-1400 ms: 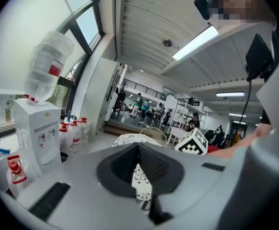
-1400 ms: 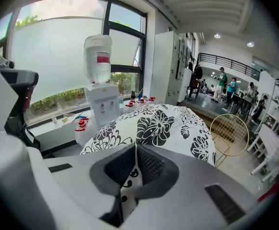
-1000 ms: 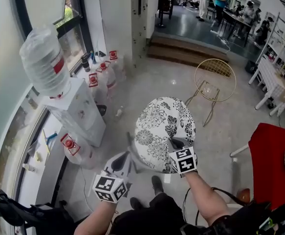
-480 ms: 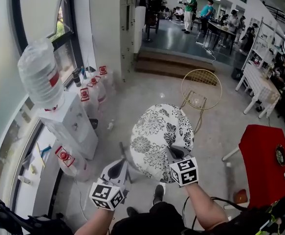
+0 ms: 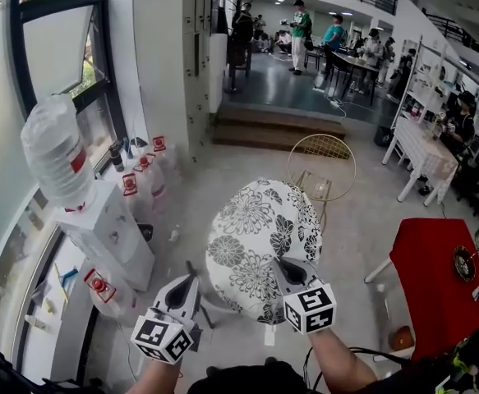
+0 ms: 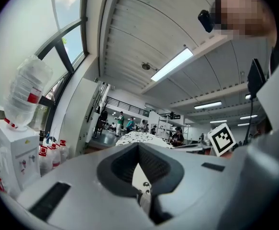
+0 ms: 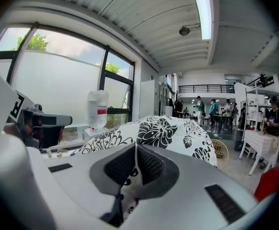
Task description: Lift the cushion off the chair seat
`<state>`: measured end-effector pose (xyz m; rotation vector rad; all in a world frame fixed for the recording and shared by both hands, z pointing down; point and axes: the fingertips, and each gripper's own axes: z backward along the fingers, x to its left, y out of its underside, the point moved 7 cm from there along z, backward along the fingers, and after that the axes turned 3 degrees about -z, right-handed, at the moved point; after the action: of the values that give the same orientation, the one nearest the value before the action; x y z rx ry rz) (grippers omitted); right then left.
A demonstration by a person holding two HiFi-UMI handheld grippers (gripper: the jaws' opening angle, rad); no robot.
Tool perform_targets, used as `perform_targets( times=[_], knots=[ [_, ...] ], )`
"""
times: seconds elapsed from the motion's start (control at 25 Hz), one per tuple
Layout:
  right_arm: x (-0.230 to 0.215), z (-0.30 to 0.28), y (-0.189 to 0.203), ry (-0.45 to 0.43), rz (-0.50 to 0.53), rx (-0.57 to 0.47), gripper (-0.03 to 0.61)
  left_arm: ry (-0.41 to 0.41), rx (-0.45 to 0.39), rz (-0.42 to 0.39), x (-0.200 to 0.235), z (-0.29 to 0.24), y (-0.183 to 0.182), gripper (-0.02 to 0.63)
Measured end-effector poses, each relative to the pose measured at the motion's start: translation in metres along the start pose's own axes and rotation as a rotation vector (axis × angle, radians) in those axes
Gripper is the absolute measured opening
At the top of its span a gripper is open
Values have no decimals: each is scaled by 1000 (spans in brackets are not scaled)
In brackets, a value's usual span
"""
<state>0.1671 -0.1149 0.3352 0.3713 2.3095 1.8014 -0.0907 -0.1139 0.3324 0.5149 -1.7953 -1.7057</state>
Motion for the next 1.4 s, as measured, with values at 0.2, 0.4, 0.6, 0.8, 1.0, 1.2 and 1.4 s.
perform_targets(
  times=[0.2,0.4,0.6,0.8,1.0,1.2,1.4],
  knots=[
    [-25,23,-17,-1,10,-34,23,43,-28,-55,-27,-19,-12,6],
    [-44,47,-28,-12,-2,-81,23,7,-20,-40,-49,-26,-16,6],
    [-60,63,-31,-22,-37,-141,23,-7,-21,-47,-60,-30,-19,6],
    [-67,71,-25,-26,-62,-161,23,-26,-25,-60,-69,-30,-18,6],
    [-70,73,-24,-37,-71,-181,23,-48,-29,-63,-73,-31,-16,6],
    [-64,67,-23,-50,-42,-191,23,-64,-30,-51,-69,-30,-12,6],
    [-66,67,-27,-47,-39,-197,23,-71,-34,-48,-69,-30,-13,6]
  ],
)
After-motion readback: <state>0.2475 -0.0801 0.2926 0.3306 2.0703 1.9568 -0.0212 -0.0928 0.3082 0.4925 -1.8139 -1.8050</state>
